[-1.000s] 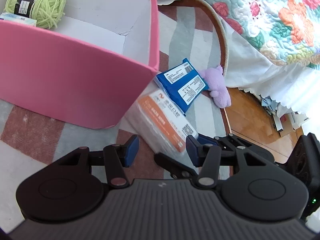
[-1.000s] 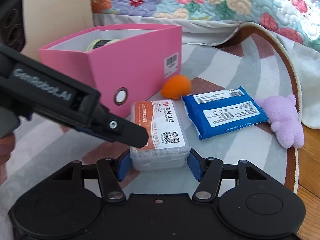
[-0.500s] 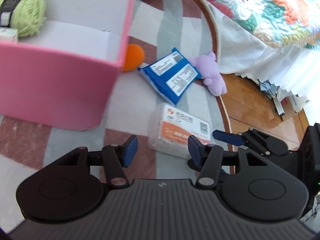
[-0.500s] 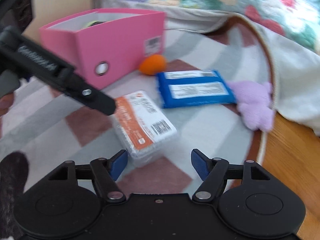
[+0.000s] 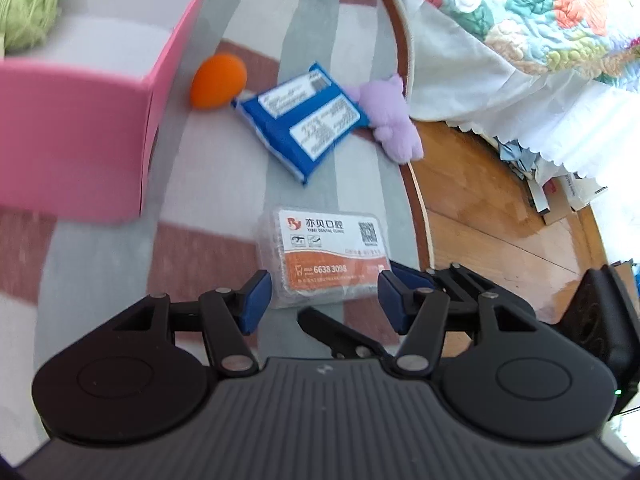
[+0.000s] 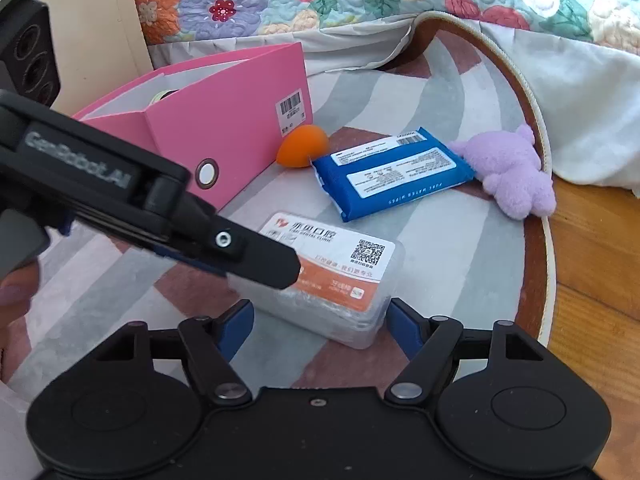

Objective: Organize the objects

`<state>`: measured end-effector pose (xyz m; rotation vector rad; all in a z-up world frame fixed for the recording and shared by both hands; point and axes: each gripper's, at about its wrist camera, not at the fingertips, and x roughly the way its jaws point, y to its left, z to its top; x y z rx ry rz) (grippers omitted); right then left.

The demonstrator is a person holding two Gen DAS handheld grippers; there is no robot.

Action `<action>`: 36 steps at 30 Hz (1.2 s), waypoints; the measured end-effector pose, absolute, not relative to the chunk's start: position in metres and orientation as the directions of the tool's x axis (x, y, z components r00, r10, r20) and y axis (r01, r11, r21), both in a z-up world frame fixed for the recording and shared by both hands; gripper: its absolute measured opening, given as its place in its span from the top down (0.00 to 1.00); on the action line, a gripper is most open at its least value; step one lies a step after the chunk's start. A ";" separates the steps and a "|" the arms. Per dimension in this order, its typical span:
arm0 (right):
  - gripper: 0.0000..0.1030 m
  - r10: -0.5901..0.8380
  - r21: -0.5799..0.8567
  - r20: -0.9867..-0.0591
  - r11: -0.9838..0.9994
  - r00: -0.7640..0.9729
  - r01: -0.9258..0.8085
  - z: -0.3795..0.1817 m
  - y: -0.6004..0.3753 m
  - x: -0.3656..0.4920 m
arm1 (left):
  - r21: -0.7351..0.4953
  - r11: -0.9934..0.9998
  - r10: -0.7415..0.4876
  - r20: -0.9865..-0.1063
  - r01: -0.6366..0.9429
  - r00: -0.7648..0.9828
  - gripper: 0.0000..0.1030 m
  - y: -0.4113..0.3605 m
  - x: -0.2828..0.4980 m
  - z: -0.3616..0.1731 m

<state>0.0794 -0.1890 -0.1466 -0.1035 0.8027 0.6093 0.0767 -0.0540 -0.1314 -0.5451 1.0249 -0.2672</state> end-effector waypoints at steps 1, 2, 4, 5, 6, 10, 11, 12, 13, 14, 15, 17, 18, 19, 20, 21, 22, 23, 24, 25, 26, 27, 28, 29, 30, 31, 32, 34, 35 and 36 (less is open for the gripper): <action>0.24 0.474 0.134 -0.702 0.821 0.532 -0.555 -0.147 -0.190 0.078 | -0.548 0.836 -0.460 -0.738 -0.040 0.495 0.45 -0.055 0.075 -0.132; 0.24 0.477 0.138 -0.702 0.820 0.529 -0.556 -0.147 -0.191 0.077 | -0.549 0.835 -0.461 -0.740 -0.045 0.490 0.45 -0.055 0.075 -0.133; 0.23 0.484 0.165 -0.702 0.824 0.523 -0.541 -0.146 -0.195 0.078 | -0.548 0.834 -0.455 -0.745 -0.058 0.489 0.45 -0.055 0.077 -0.134; 0.22 0.482 0.177 -0.707 0.829 0.517 -0.530 -0.146 -0.196 0.079 | -0.527 0.846 -0.432 -0.762 -0.075 0.482 0.45 -0.055 0.080 -0.134; 0.21 0.474 0.181 -0.711 0.837 0.519 -0.517 -0.145 -0.197 0.079 | -0.486 0.869 -0.388 -0.787 -0.095 0.479 0.45 -0.054 0.082 -0.135; 0.21 0.465 0.174 -0.692 0.850 0.553 -0.497 -0.138 -0.197 0.074 | -0.472 0.874 -0.365 -0.791 -0.112 0.491 0.45 -0.048 0.087 -0.139; 0.20 0.473 0.180 -0.685 0.847 0.554 -0.501 -0.137 -0.197 0.073 | -0.487 0.865 -0.376 -0.788 -0.120 0.488 0.45 -0.047 0.089 -0.140; 0.18 0.479 0.185 -0.683 0.844 0.551 -0.504 -0.136 -0.196 0.072 | -0.498 0.859 -0.385 -0.783 -0.121 0.488 0.49 -0.046 0.090 -0.141; 0.16 0.482 0.187 -0.685 0.842 0.547 -0.507 -0.135 -0.194 0.072 | -0.500 0.859 -0.388 -0.780 -0.115 0.491 0.55 -0.047 0.091 -0.140; 0.16 0.482 0.186 -0.688 0.840 0.542 -0.510 -0.135 -0.192 0.072 | -0.505 0.857 -0.399 -0.774 -0.100 0.492 0.58 -0.049 0.093 -0.139; 0.14 0.474 0.178 -0.693 0.843 0.543 -0.507 -0.136 -0.190 0.072 | -0.507 0.856 -0.401 -0.772 -0.096 0.493 0.60 -0.051 0.094 -0.139; 0.12 0.453 0.167 -0.702 0.854 0.549 -0.492 -0.137 -0.185 0.074 | -0.497 0.862 -0.388 -0.774 -0.100 0.500 0.60 -0.055 0.096 -0.138; 0.10 0.445 0.168 -0.706 0.861 0.551 -0.480 -0.138 -0.184 0.074 | -0.499 0.860 -0.385 -0.772 -0.106 0.505 0.59 -0.055 0.096 -0.139; 0.10 0.435 0.167 -0.709 0.868 0.554 -0.468 -0.138 -0.182 0.075 | -0.502 0.858 -0.385 -0.771 -0.111 0.507 0.58 -0.056 0.097 -0.140; 0.09 0.425 0.160 -0.715 0.872 0.555 -0.462 -0.140 -0.179 0.075 | -0.510 0.852 -0.389 -0.768 -0.118 0.508 0.57 -0.055 0.096 -0.141; 0.08 0.413 0.147 -0.719 0.877 0.559 -0.458 -0.141 -0.176 0.075 | -0.518 0.846 -0.394 -0.766 -0.124 0.508 0.56 -0.054 0.097 -0.143; 0.08 0.397 0.127 -0.722 0.882 0.567 -0.455 -0.143 -0.173 0.074 | -0.525 0.841 -0.400 -0.763 -0.128 0.507 0.56 -0.053 0.097 -0.144; 0.08 0.386 0.116 -0.723 0.886 0.573 -0.449 -0.144 -0.171 0.074 | -0.533 0.835 -0.405 -0.762 -0.134 0.506 0.56 -0.051 0.098 -0.145; 0.08 0.379 0.117 -0.721 0.892 0.580 -0.437 -0.145 -0.170 0.075 | -0.539 0.831 -0.409 -0.760 -0.139 0.506 0.55 -0.051 0.098 -0.146; 0.07 0.382 0.135 -0.715 0.897 0.586 -0.420 -0.146 -0.172 0.076 | -0.541 0.830 -0.410 -0.759 -0.139 0.506 0.55 -0.050 0.098 -0.146; 0.07 0.389 0.160 -0.705 0.902 0.593 -0.401 -0.147 -0.174 0.076 | -0.538 0.832 -0.408 -0.759 -0.136 0.507 0.55 -0.050 0.098 -0.147; 0.06 0.396 0.181 -0.698 0.904 0.597 -0.389 -0.149 -0.176 0.077 | -0.537 0.833 -0.407 -0.758 -0.134 0.509 0.54 -0.050 0.098 -0.147; 0.06 0.400 0.190 -0.691 0.904 0.601 -0.383 -0.150 -0.177 0.076 | -0.537 0.833 -0.407 -0.757 -0.132 0.511 0.53 -0.049 0.098 -0.147; 0.06 0.399 0.186 -0.687 0.904 0.607 -0.385 -0.150 -0.176 0.075 | -0.537 0.834 -0.407 -0.756 -0.129 0.514 0.53 -0.049 0.098 -0.148; 0.06 0.394 0.176 -0.688 0.905 0.609 -0.387 -0.150 -0.176 0.074 | -0.540 0.831 -0.409 -0.753 -0.129 0.516 0.52 -0.048 0.097 -0.148; 0.06 0.388 0.167 -0.691 0.906 0.610 -0.388 -0.150 -0.175 0.073 | -0.545 0.828 -0.413 -0.750 -0.129 0.516 0.52 -0.047 0.097 -0.149; 0.06 0.385 0.163 -0.693 0.907 0.610 -0.387 -0.149 -0.175 0.073 | -0.551 0.824 -0.417 -0.748 -0.131 0.517 0.52 -0.046 0.097 -0.150; 0.07 0.385 0.167 -0.693 0.908 0.610 -0.384 -0.149 -0.176 0.073 | -0.558 0.819 -0.423 -0.744 -0.133 0.518 0.51 -0.045 0.097 -0.151; 0.07 0.387 0.169 -0.692 0.907 0.610 -0.385 -0.149 -0.176 0.072 | -0.558 0.819 -0.423 -0.743 -0.131 0.518 0.51 -0.045 0.097 -0.151; 0.09 0.391 0.169 -0.689 0.905 0.610 -0.390 -0.149 -0.176 0.071 | -0.556 0.821 -0.423 -0.743 -0.127 0.519 0.52 -0.045 0.097 -0.151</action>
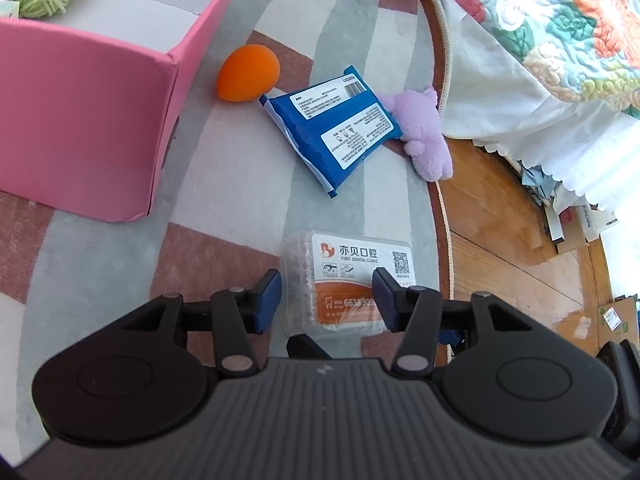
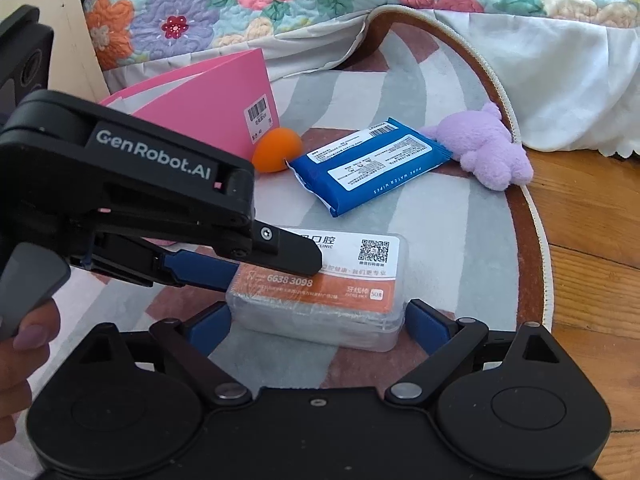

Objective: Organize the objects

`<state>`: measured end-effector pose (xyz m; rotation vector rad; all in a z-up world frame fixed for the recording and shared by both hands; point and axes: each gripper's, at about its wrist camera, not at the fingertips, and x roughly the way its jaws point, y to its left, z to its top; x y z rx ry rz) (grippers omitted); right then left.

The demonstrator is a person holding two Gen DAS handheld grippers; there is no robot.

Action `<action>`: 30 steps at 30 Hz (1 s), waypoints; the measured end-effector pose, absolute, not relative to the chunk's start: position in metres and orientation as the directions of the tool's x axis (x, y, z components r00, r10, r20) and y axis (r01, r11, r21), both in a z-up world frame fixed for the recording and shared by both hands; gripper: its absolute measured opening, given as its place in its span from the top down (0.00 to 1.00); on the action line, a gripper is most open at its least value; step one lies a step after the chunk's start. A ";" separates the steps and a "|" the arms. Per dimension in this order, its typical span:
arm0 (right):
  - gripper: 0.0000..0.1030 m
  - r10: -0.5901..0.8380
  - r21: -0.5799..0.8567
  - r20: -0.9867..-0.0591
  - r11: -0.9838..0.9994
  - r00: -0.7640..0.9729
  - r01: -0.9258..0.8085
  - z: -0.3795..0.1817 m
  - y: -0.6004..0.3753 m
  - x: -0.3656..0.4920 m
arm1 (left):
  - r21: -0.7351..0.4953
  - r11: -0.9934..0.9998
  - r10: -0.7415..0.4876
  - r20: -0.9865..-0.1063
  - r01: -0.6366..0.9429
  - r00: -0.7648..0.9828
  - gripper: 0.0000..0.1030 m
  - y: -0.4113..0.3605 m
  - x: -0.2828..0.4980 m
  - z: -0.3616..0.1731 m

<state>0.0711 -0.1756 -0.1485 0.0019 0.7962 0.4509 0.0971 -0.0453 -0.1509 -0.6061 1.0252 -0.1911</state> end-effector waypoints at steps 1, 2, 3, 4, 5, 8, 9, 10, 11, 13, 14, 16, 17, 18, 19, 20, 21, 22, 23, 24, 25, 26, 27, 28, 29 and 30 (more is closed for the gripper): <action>0.10 0.389 0.165 -0.690 0.906 0.611 -0.391 -0.148 -0.176 0.070 | -0.557 0.822 -0.426 -0.742 -0.123 0.518 0.52 -0.046 0.097 -0.151; 0.10 0.389 0.166 -0.690 0.906 0.610 -0.390 -0.148 -0.176 0.069 | -0.559 0.820 -0.430 -0.745 -0.126 0.510 0.52 -0.047 0.096 -0.150; 0.10 0.390 0.167 -0.690 0.905 0.609 -0.391 -0.147 -0.176 0.068 | -0.561 0.818 -0.434 -0.747 -0.127 0.503 0.52 -0.047 0.096 -0.150; 0.10 0.394 0.166 -0.691 0.903 0.606 -0.397 -0.147 -0.177 0.067 | -0.559 0.820 -0.436 -0.749 -0.122 0.499 0.52 -0.047 0.095 -0.149; 0.10 0.395 0.164 -0.693 0.901 0.603 -0.402 -0.146 -0.178 0.066 | -0.558 0.821 -0.438 -0.750 -0.119 0.495 0.52 -0.048 0.094 -0.149; 0.11 0.407 0.170 -0.689 0.895 0.600 -0.413 -0.143 -0.179 0.062 | -0.546 0.831 -0.430 -0.755 -0.110 0.495 0.49 -0.051 0.091 -0.145; 0.13 0.424 0.185 -0.681 0.889 0.598 -0.420 -0.141 -0.181 0.061 | -0.526 0.844 -0.414 -0.761 -0.101 0.500 0.47 -0.053 0.090 -0.141; 0.20 0.448 0.213 -0.674 0.879 0.587 -0.426 -0.140 -0.185 0.060 | -0.490 0.867 -0.383 -0.770 -0.089 0.510 0.46 -0.055 0.088 -0.137; 0.23 0.466 0.238 -0.676 0.871 0.571 -0.429 -0.139 -0.187 0.060 | -0.454 0.888 -0.357 -0.779 -0.071 0.515 0.46 -0.058 0.087 -0.132; 0.27 0.473 0.238 -0.685 0.864 0.554 -0.443 -0.138 -0.185 0.058 | -0.422 0.905 -0.337 -0.782 -0.048 0.525 0.48 -0.059 0.083 -0.126; 0.27 0.458 0.210 -0.688 0.868 0.563 -0.450 -0.137 -0.183 0.055 | -0.422 0.906 -0.340 -0.781 -0.042 0.525 0.48 -0.060 0.081 -0.125; 0.30 0.453 0.205 -0.693 0.870 0.561 -0.449 -0.137 -0.182 0.054 | -0.404 0.914 -0.329 -0.794 -0.038 0.512 0.46 -0.063 0.078 -0.124; 0.31 0.456 0.217 -0.692 0.871 0.560 -0.440 -0.137 -0.184 0.054 | -0.395 0.918 -0.324 -0.795 -0.032 0.513 0.46 -0.064 0.076 -0.123; 0.32 0.461 0.227 -0.691 0.870 0.557 -0.438 -0.136 -0.185 0.054 | -0.384 0.923 -0.317 -0.794 -0.024 0.519 0.46 -0.065 0.074 -0.120; 0.34 0.463 0.225 -0.688 0.868 0.559 -0.442 -0.134 -0.186 0.053 | -0.378 0.925 -0.313 -0.792 -0.020 0.524 0.46 -0.065 0.072 -0.118; 0.35 0.461 0.214 -0.684 0.868 0.565 -0.448 -0.132 -0.185 0.051 | -0.377 0.926 -0.313 -0.790 -0.016 0.527 0.46 -0.065 0.071 -0.114; 0.36 0.458 0.205 -0.683 0.868 0.570 -0.452 -0.130 -0.185 0.049 | -0.375 0.927 -0.312 -0.788 -0.011 0.530 0.46 -0.065 0.071 -0.111; 0.38 0.456 0.197 -0.683 0.867 0.570 -0.457 -0.127 -0.185 0.048 | -0.370 0.929 -0.310 -0.789 -0.007 0.531 0.46 -0.064 0.070 -0.108; 0.38 0.457 0.195 -0.684 0.865 0.569 -0.462 -0.125 -0.184 0.047 | -0.364 0.931 -0.307 -0.790 -0.004 0.530 0.46 -0.064 0.068 -0.105; 0.38 0.457 0.190 -0.682 0.864 0.571 -0.466 -0.122 -0.184 0.046 | -0.359 0.933 -0.306 -0.789 0.003 0.532 0.46 -0.064 0.067 -0.101; 0.38 0.456 0.181 -0.680 0.863 0.574 -0.471 -0.118 -0.183 0.045 | -0.355 0.935 -0.304 -0.788 0.008 0.535 0.46 -0.064 0.065 -0.098; 0.38 0.455 0.173 -0.680 0.862 0.575 -0.477 -0.115 -0.182 0.043 | -0.352 0.936 -0.303 -0.787 0.011 0.537 0.46 -0.064 0.064 -0.094; 0.38 0.453 0.166 -0.680 0.861 0.577 -0.481 -0.111 -0.182 0.042 | -0.349 0.937 -0.302 -0.787 0.016 0.538 0.46 -0.064 0.062 -0.089; 0.38 0.451 0.157 -0.681 0.860 0.577 -0.486 -0.107 -0.181 0.041 | -0.347 0.938 -0.302 -0.788 0.019 0.537 0.46 -0.064 0.061 -0.086; 0.38 0.449 0.150 -0.682 0.859 0.578 -0.490 -0.103 -0.180 0.039 | -0.344 0.939 -0.302 -0.788 0.023 0.536 0.46 -0.064 0.059 -0.081; 0.38 0.448 0.145 -0.685 0.857 0.575 -0.495 -0.099 -0.179 0.038 | -0.339 0.940 -0.301 -0.792 0.027 0.531 0.46 -0.064 0.058 -0.077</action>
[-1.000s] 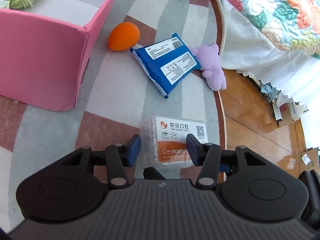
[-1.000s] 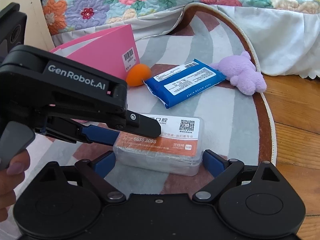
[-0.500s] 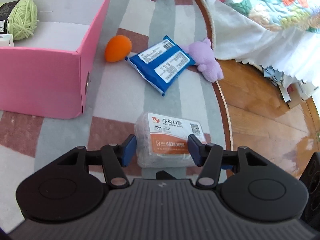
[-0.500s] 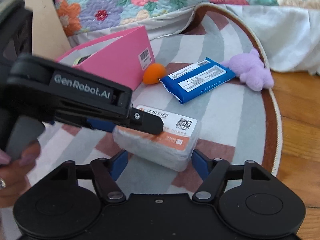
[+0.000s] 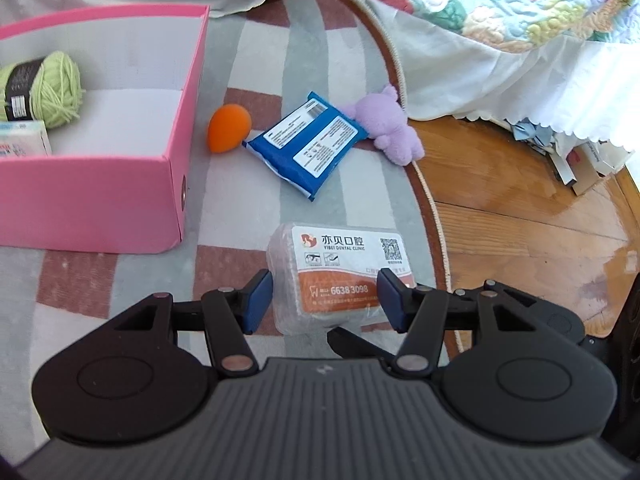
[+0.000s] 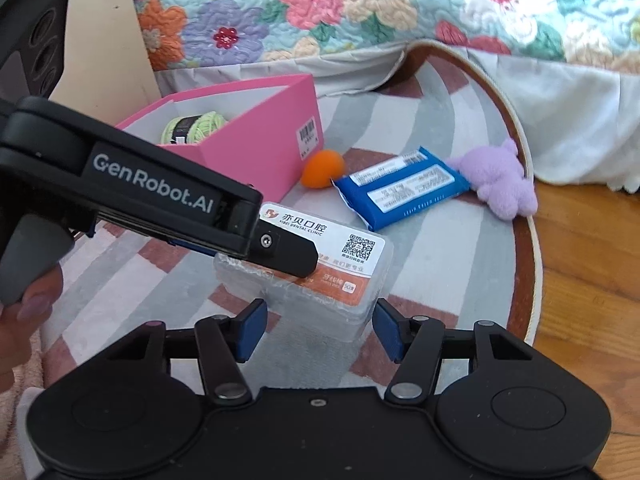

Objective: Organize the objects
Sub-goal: 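Lift the clear plastic box with the left tool toward the pink box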

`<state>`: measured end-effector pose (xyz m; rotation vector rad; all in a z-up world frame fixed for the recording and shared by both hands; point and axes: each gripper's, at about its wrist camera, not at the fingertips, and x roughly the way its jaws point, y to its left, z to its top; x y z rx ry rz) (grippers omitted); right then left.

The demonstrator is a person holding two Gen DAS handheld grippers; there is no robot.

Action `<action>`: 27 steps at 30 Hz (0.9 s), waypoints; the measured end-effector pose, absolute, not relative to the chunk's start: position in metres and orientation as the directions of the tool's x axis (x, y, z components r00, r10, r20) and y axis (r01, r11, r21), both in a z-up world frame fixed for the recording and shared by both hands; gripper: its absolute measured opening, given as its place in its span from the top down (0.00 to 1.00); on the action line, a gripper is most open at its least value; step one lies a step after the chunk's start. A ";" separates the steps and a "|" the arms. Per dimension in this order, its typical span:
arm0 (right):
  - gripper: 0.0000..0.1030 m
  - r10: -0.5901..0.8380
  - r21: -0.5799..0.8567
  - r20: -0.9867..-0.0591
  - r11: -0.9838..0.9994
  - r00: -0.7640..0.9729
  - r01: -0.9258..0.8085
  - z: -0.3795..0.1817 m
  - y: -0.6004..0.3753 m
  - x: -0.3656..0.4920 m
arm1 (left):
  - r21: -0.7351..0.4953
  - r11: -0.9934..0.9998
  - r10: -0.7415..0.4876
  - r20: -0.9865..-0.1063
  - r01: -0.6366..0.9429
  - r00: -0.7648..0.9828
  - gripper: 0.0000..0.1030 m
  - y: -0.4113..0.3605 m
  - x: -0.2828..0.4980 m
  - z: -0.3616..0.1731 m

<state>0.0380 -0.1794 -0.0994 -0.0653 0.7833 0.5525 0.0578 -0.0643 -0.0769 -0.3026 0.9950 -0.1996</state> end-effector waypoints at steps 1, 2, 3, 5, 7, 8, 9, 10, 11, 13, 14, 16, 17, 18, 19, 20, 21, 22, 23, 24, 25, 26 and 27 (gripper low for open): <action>0.38 0.450 0.149 -0.694 0.854 0.563 -0.499 -0.095 -0.179 0.037 | -0.334 0.942 -0.299 -0.797 0.030 0.525 0.46 -0.065 0.056 -0.073; 0.38 0.454 0.157 -0.701 0.850 0.550 -0.502 -0.091 -0.179 0.037 | -0.326 0.945 -0.296 -0.802 0.036 0.519 0.46 -0.065 0.054 -0.069; 0.38 0.457 0.158 -0.706 0.846 0.541 -0.510 -0.087 -0.178 0.036 | -0.321 0.946 -0.296 -0.805 0.043 0.515 0.46 -0.064 0.051 -0.065; 0.38 0.458 0.145 -0.713 0.838 0.531 -0.527 -0.078 -0.176 0.032 | -0.324 0.945 -0.304 -0.805 0.051 0.509 0.46 -0.062 0.047 -0.058; 0.38 0.457 0.136 -0.719 0.831 0.523 -0.539 -0.069 -0.175 0.029 | -0.325 0.944 -0.308 -0.806 0.057 0.506 0.46 -0.060 0.042 -0.050; 0.38 0.456 0.129 -0.721 0.828 0.522 -0.545 -0.065 -0.173 0.027 | -0.322 0.945 -0.308 -0.806 0.062 0.506 0.46 -0.060 0.040 -0.046; 0.38 0.453 0.120 -0.723 0.826 0.521 -0.551 -0.061 -0.171 0.026 | -0.319 0.946 -0.306 -0.805 0.064 0.507 0.46 -0.059 0.038 -0.041; 0.38 0.449 0.107 -0.725 0.823 0.522 -0.558 -0.056 -0.169 0.024 | -0.317 0.946 -0.305 -0.804 0.066 0.511 0.46 -0.059 0.035 -0.037; 0.38 0.445 0.096 -0.727 0.820 0.523 -0.564 -0.051 -0.167 0.023 | -0.313 0.947 -0.302 -0.801 0.068 0.516 0.46 -0.058 0.032 -0.032; 0.38 0.440 0.085 -0.735 0.814 0.516 -0.574 -0.042 -0.162 0.021 | -0.305 0.950 -0.296 -0.800 0.071 0.522 0.46 -0.056 0.027 -0.025; 0.38 0.441 0.086 -0.738 0.812 0.510 -0.577 -0.038 -0.161 0.021 | -0.301 0.951 -0.291 -0.799 0.070 0.526 0.46 -0.055 0.024 -0.020; 0.38 0.449 0.094 -0.739 0.807 0.502 -0.584 -0.028 -0.158 0.019 | -0.299 0.952 -0.286 -0.793 0.065 0.538 0.46 -0.052 0.019 -0.012; 0.38 0.451 0.095 -0.740 0.804 0.498 -0.587 -0.024 -0.157 0.018 | -0.300 0.952 -0.285 -0.791 0.062 0.542 0.46 -0.050 0.016 -0.008; 0.38 0.452 0.093 -0.742 0.801 0.495 -0.591 -0.021 -0.155 0.018 | -0.300 0.952 -0.284 -0.789 0.060 0.545 0.46 -0.048 0.014 -0.005; 0.38 0.450 0.090 -0.746 0.799 0.492 -0.594 -0.018 -0.152 0.016 | -0.298 0.953 -0.282 -0.789 0.061 0.546 0.46 -0.046 0.012 -0.001; 0.38 0.446 0.085 -0.749 0.798 0.490 -0.597 -0.015 -0.149 0.015 | -0.297 0.953 -0.279 -0.790 0.058 0.546 0.46 -0.045 0.010 0.001; 0.38 0.442 0.076 -0.752 0.795 0.489 -0.601 -0.012 -0.146 0.013 | -0.293 0.954 -0.275 -0.790 0.057 0.548 0.46 -0.043 0.008 0.004; 0.38 0.437 0.064 -0.753 0.793 0.492 -0.606 -0.009 -0.142 0.010 | -0.289 0.956 -0.272 -0.788 0.059 0.552 0.46 -0.042 0.006 0.007; 0.38 0.433 0.052 -0.754 0.789 0.494 -0.612 -0.007 -0.139 0.008 | -0.286 0.957 -0.269 -0.787 0.059 0.555 0.46 -0.040 0.003 0.009; 0.38 0.430 0.043 -0.755 0.785 0.495 -0.618 -0.004 -0.136 0.006 | -0.285 0.957 -0.267 -0.786 0.057 0.558 0.46 -0.038 0.000 0.012; 0.38 0.428 0.037 -0.757 0.782 0.494 -0.622 0.000 -0.133 0.004 | -0.283 0.957 -0.266 -0.784 0.057 0.561 0.46 -0.036 -0.002 0.015; 0.38 0.428 0.034 -0.757 0.780 0.493 -0.625 0.002 -0.130 0.003 | -0.282 0.958 -0.264 -0.782 0.057 0.565 0.46 -0.033 -0.004 0.018; 0.38 0.427 0.031 -0.759 0.778 0.491 -0.628 0.005 -0.128 0.002 | -0.283 0.958 -0.263 -0.781 0.054 0.566 0.46 -0.031 -0.006 0.020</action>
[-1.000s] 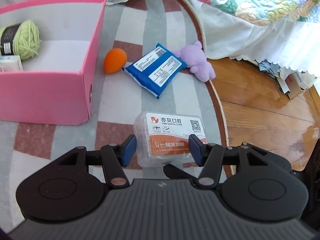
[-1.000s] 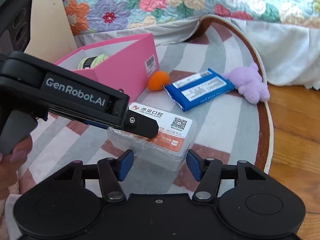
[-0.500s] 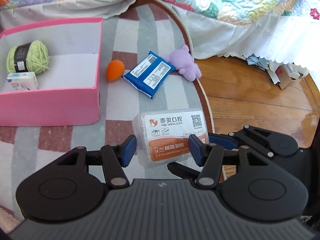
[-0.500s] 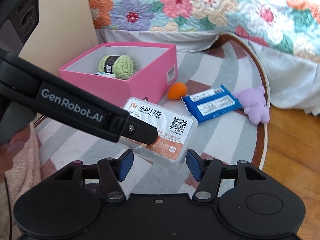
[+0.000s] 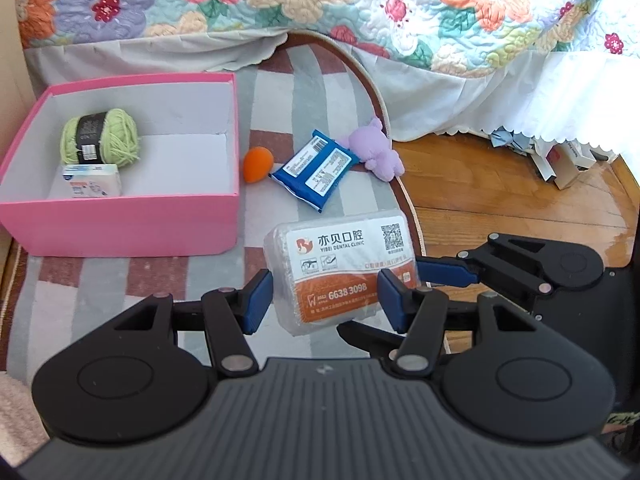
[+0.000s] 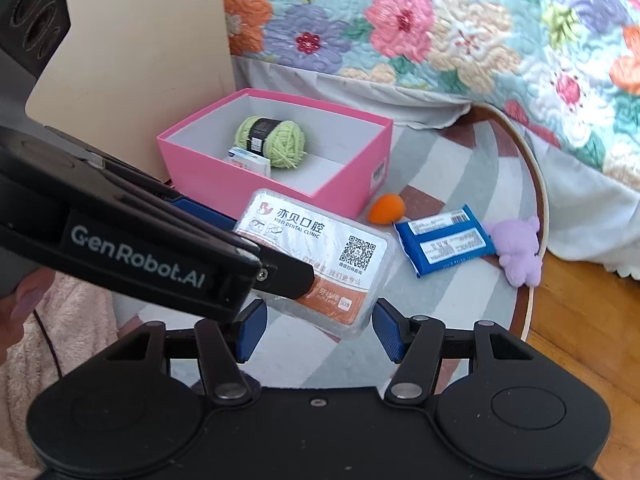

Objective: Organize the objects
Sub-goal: 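Lift the clear plastic box with the left tool toward the pink box, then lower the clear box with the left tool into the pink box beside the yarn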

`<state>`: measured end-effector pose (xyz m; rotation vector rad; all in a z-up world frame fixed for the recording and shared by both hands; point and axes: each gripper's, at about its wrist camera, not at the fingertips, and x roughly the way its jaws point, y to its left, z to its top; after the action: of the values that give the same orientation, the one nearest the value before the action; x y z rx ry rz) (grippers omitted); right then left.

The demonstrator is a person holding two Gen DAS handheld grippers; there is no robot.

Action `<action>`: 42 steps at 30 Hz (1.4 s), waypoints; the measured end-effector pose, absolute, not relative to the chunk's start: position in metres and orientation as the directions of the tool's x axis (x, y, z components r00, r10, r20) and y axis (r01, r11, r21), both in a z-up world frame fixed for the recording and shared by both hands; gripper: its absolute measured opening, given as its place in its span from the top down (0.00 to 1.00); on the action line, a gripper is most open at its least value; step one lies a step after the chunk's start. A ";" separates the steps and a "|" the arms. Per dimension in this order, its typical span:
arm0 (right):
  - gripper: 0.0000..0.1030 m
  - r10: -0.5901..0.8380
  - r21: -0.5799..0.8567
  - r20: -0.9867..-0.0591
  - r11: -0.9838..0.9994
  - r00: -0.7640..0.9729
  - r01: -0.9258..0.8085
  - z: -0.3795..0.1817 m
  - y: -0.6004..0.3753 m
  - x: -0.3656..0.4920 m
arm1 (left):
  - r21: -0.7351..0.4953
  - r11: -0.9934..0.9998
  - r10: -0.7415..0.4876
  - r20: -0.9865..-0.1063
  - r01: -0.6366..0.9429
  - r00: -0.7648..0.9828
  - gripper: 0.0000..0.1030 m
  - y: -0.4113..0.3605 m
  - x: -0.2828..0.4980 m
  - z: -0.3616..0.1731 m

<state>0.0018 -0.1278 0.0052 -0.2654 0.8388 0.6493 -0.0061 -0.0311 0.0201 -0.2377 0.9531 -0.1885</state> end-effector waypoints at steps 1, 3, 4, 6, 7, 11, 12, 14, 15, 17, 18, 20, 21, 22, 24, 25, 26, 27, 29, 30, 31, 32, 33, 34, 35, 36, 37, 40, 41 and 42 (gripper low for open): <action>0.38 0.422 0.021 -0.762 0.775 0.492 -0.632 0.008 -0.124 0.000 | -0.282 0.958 -0.261 -0.781 0.052 0.568 0.46 -0.029 -0.008 0.022; 0.38 0.406 -0.020 -0.761 0.766 0.507 -0.642 0.012 -0.116 -0.003 | -0.281 0.959 -0.254 -0.778 0.043 0.575 0.46 -0.026 -0.010 0.027; 0.38 0.395 -0.044 -0.761 0.761 0.516 -0.647 0.014 -0.111 -0.005 | -0.281 0.959 -0.250 -0.777 0.037 0.578 0.46 -0.024 -0.011 0.028; 0.38 0.389 -0.060 -0.762 0.754 0.518 -0.654 0.017 -0.105 -0.005 | -0.276 0.961 -0.239 -0.775 0.028 0.585 0.46 -0.020 -0.013 0.031; 0.38 0.391 -0.058 -0.763 0.752 0.515 -0.657 0.019 -0.102 -0.004 | -0.276 0.961 -0.236 -0.773 0.023 0.589 0.46 -0.018 -0.014 0.032; 0.38 0.396 -0.071 -0.759 0.738 0.517 -0.671 0.027 -0.093 -0.003 | -0.280 0.960 -0.232 -0.764 0.013 0.602 0.46 -0.008 -0.016 0.039; 0.38 0.400 -0.068 -0.759 0.736 0.513 -0.674 0.028 -0.092 -0.002 | -0.279 0.960 -0.228 -0.762 0.010 0.606 0.46 -0.005 -0.017 0.040; 0.38 0.404 -0.064 -0.761 0.732 0.508 -0.679 0.031 -0.088 0.000 | -0.280 0.960 -0.224 -0.760 0.003 0.610 0.46 -0.001 -0.017 0.043; 0.38 0.406 -0.063 -0.762 0.730 0.505 -0.681 0.032 -0.086 0.000 | -0.280 0.960 -0.221 -0.758 0.000 0.613 0.46 0.001 -0.017 0.044; 0.38 0.405 -0.067 -0.763 0.725 0.504 -0.685 0.034 -0.081 0.001 | -0.283 0.959 -0.219 -0.755 -0.005 0.618 0.46 0.006 -0.019 0.045; 0.38 0.406 -0.068 -0.764 0.723 0.502 -0.688 0.035 -0.080 0.001 | -0.285 0.959 -0.218 -0.753 -0.009 0.620 0.46 0.008 -0.020 0.046; 0.38 0.407 -0.070 -0.765 0.717 0.499 -0.693 0.037 -0.076 0.001 | -0.288 0.958 -0.217 -0.750 -0.013 0.625 0.46 0.013 -0.021 0.048; 0.38 0.408 -0.072 -0.765 0.715 0.499 -0.696 0.038 -0.074 0.001 | -0.289 0.957 -0.215 -0.747 -0.016 0.630 0.46 0.015 -0.023 0.050; 0.38 0.409 -0.075 -0.765 0.711 0.498 -0.699 0.040 -0.072 0.001 | -0.290 0.957 -0.213 -0.745 -0.018 0.632 0.46 0.017 -0.024 0.050; 0.38 0.409 -0.081 -0.766 0.705 0.497 -0.705 0.042 -0.067 0.000 | -0.293 0.956 -0.211 -0.740 -0.023 0.639 0.46 0.022 -0.027 0.052; 0.38 0.409 -0.084 -0.766 0.701 0.496 -0.708 0.042 -0.065 -0.001 | -0.296 0.955 -0.211 -0.739 -0.027 0.640 0.46 0.025 -0.028 0.053; 0.38 0.409 -0.087 -0.766 0.698 0.496 -0.710 0.043 -0.063 -0.001 | -0.298 0.954 -0.211 -0.738 -0.029 0.641 0.46 0.027 -0.028 0.053; 0.38 0.408 -0.092 -0.765 0.696 0.498 -0.712 0.043 -0.060 -0.001 | -0.300 0.954 -0.210 -0.736 -0.031 0.643 0.46 0.030 -0.029 0.054; 0.38 0.406 -0.101 -0.765 0.692 0.500 -0.715 0.044 -0.056 -0.001 | -0.300 0.953 -0.208 -0.733 -0.033 0.648 0.46 0.034 -0.029 0.055; 0.38 0.403 -0.107 -0.764 0.691 0.504 -0.714 0.045 -0.054 0.000 | -0.296 0.955 -0.206 -0.728 -0.030 0.654 0.46 0.036 -0.029 0.056; 0.38 0.398 -0.113 -0.762 0.695 0.511 -0.710 0.046 -0.051 0.001 | -0.291 0.956 -0.203 -0.722 -0.024 0.662 0.46 0.037 -0.028 0.057; 0.38 0.397 -0.114 -0.761 0.697 0.513 -0.708 0.048 -0.049 0.003 | -0.287 0.958 -0.200 -0.717 -0.021 0.668 0.46 0.038 -0.027 0.059; 0.38 0.395 -0.118 -0.760 0.698 0.516 -0.706 0.049 -0.047 0.005 | -0.282 0.959 -0.195 -0.714 -0.020 0.673 0.46 0.040 -0.026 0.060; 0.38 0.392 -0.124 -0.759 0.697 0.520 -0.706 0.051 -0.044 0.008 | -0.279 0.960 -0.192 -0.710 -0.021 0.678 0.46 0.042 -0.024 0.062; 0.38 0.390 -0.131 -0.757 0.696 0.525 -0.706 0.053 -0.042 0.010 | -0.281 0.960 -0.192 -0.705 -0.021 0.682 0.46 0.045 -0.023 0.063; 0.38 0.388 -0.139 -0.754 0.695 0.530 -0.705 0.054 -0.040 0.012 | -0.285 0.958 -0.193 -0.701 -0.021 0.687 0.46 0.049 -0.021 0.064; 0.38 0.387 -0.142 -0.753 0.695 0.533 -0.705 0.056 -0.037 0.015 | -0.290 0.957 -0.195 -0.696 -0.023 0.691 0.46 0.053 -0.019 0.065; 0.38 0.388 -0.150 -0.749 0.690 0.536 -0.708 0.058 -0.029 0.023 | -0.318 0.947 -0.203 -0.686 -0.037 0.699 0.47 0.066 -0.015 0.064; 0.38 0.381 -0.160 -0.750 0.689 0.540 -0.707 0.058 -0.025 0.025 | -0.333 0.942 -0.210 -0.682 -0.042 0.701 0.47 0.071 -0.013 0.062; 0.38 0.376 -0.171 -0.749 0.686 0.546 -0.707 0.058 -0.021 0.026 | -0.342 0.939 -0.213 -0.680 -0.046 0.702 0.46 0.076 -0.011 0.061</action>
<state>0.0257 -0.0215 0.0582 -0.4935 0.7454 0.6740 -0.0114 0.0758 0.0609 -0.3484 0.7917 -0.0955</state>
